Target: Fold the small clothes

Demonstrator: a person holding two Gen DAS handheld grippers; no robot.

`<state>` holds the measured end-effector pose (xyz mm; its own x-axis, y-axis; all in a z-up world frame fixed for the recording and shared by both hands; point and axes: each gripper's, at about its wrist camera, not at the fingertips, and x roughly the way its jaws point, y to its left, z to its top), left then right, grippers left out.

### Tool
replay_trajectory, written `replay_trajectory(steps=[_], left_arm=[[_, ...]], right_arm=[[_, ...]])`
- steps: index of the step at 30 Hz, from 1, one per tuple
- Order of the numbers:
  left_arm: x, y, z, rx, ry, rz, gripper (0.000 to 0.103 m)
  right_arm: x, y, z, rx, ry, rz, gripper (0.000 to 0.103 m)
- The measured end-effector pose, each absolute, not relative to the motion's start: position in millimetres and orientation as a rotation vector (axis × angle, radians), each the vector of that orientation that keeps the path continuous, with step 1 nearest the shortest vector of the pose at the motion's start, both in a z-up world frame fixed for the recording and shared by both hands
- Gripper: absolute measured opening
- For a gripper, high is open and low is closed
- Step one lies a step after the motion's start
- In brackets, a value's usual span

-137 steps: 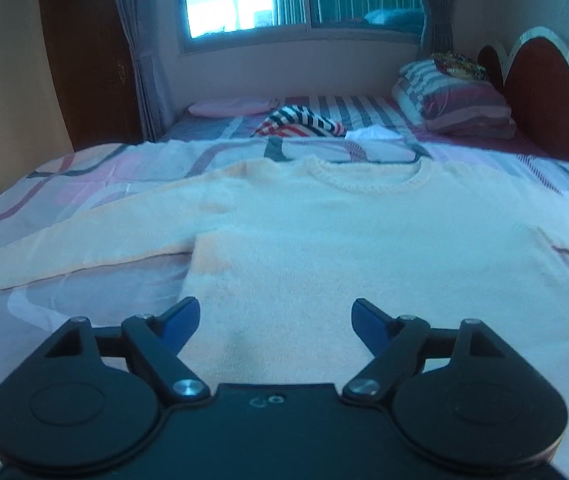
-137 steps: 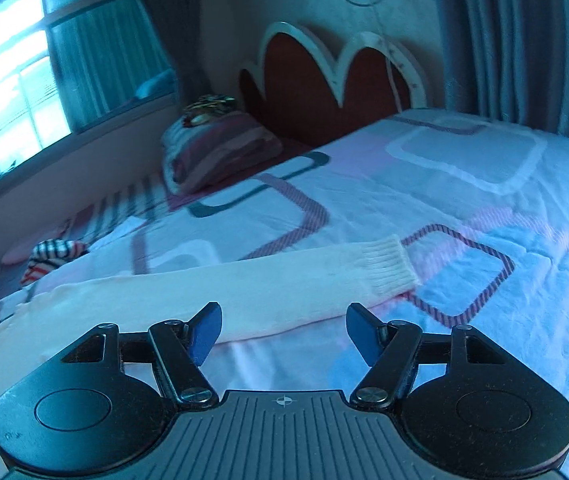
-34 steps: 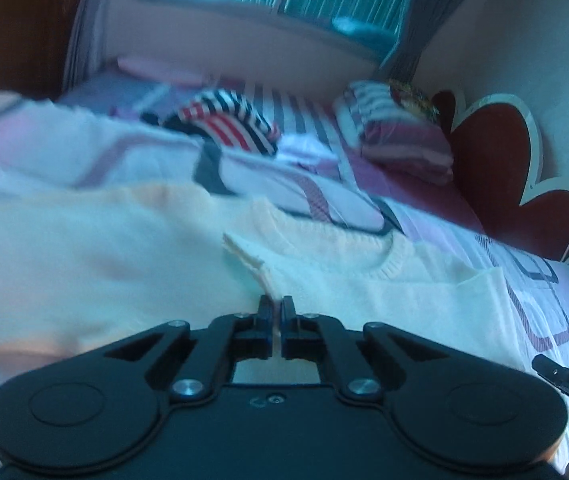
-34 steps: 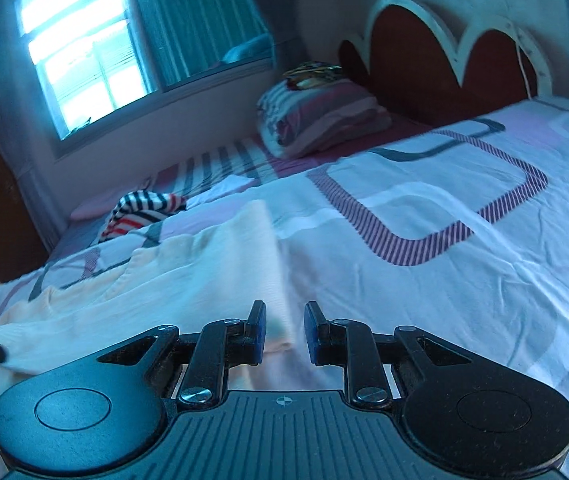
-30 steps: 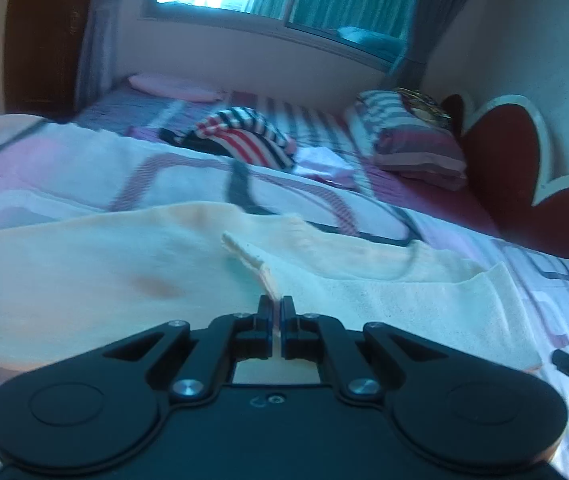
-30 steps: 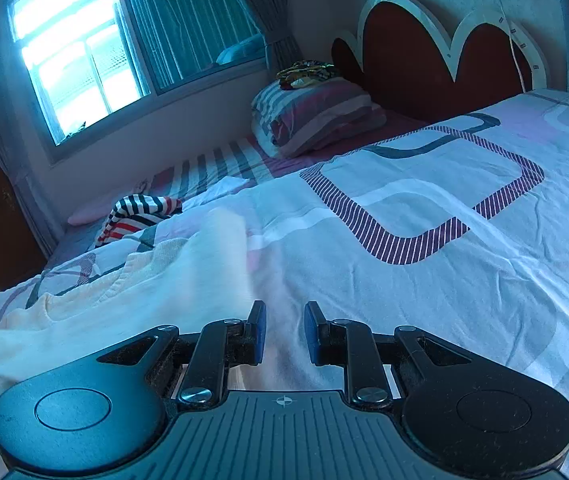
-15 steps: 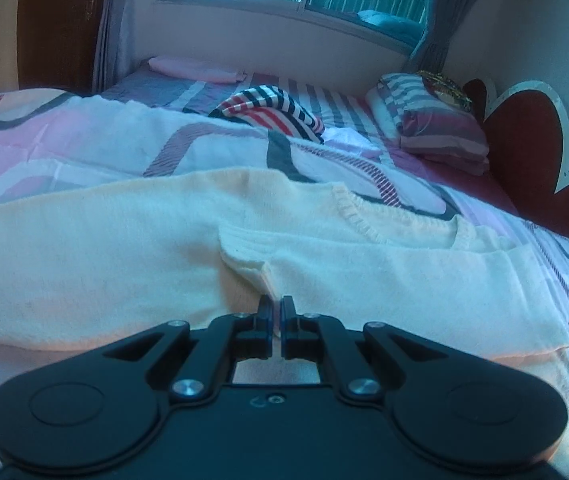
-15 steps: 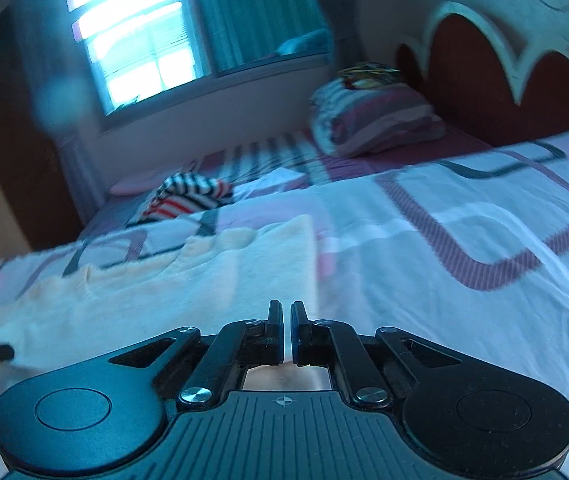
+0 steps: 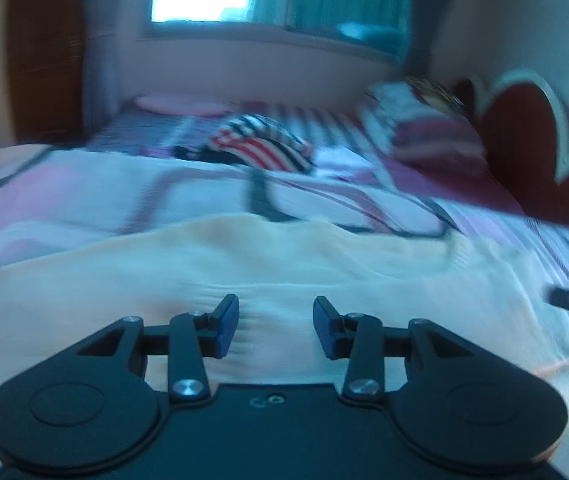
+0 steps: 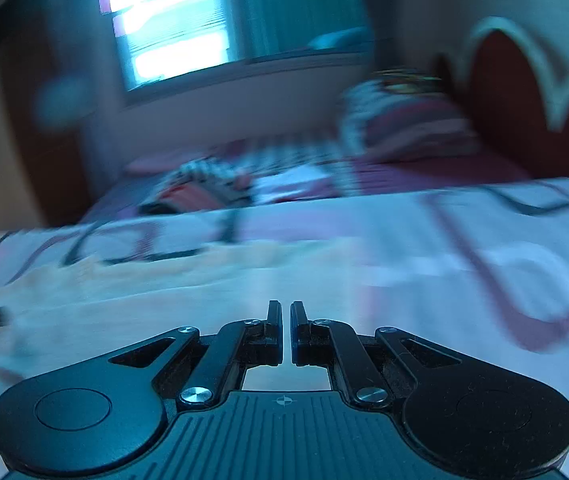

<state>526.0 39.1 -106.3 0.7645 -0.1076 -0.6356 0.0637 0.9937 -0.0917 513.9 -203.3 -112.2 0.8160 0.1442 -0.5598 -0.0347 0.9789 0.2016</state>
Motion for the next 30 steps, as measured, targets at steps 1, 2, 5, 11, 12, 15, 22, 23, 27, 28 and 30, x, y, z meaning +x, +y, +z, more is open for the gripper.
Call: replay_trajectory(steps=[1,2,5,11,12,15,22,23,27,28,30], left_arm=[[531,30,-110,-0.052,0.704,-0.103,0.039],[534,24,-114,-0.046,0.712,-0.110,0.039],[541,18,-122,-0.039,0.719,-0.111,0.040],[542,49,-126,-0.022,0.713,-0.056,0.040],[541,49,-126,-0.006,0.711,-0.056,0.040],[540,42,-125,0.037,0.707,-0.053,0.041],[519,32,-109,0.030,0.668,-0.085,0.043],[514,29,-110,0.037,0.670,-0.098,0.044],[509,26,-127,0.055,0.710,-0.094,0.045],[509,25,-125,0.053,0.719,-0.087,0.044],[505,25,-115,0.038,0.713,-0.077,0.044]], right_arm=[[521,-191,-114,0.163,0.613,0.137,0.004],[526,-180,-115,0.143,0.614,0.184,0.004],[537,-154,-123,0.073,0.623,0.282,0.004],[568,-215,-141,0.105,0.664,-0.046,0.003],[574,-236,-145,0.168,0.679,-0.080,0.000],[584,-250,-145,0.173,0.694,-0.032,0.000],[558,-247,-129,0.162,0.693,0.002,0.000],[546,-249,-125,0.166,0.692,0.014,0.000],[503,-238,-131,0.152,0.733,0.028,0.000],[498,-234,-137,0.122,0.738,0.017,0.000],[491,-233,-135,0.096,0.727,0.002,0.000]])
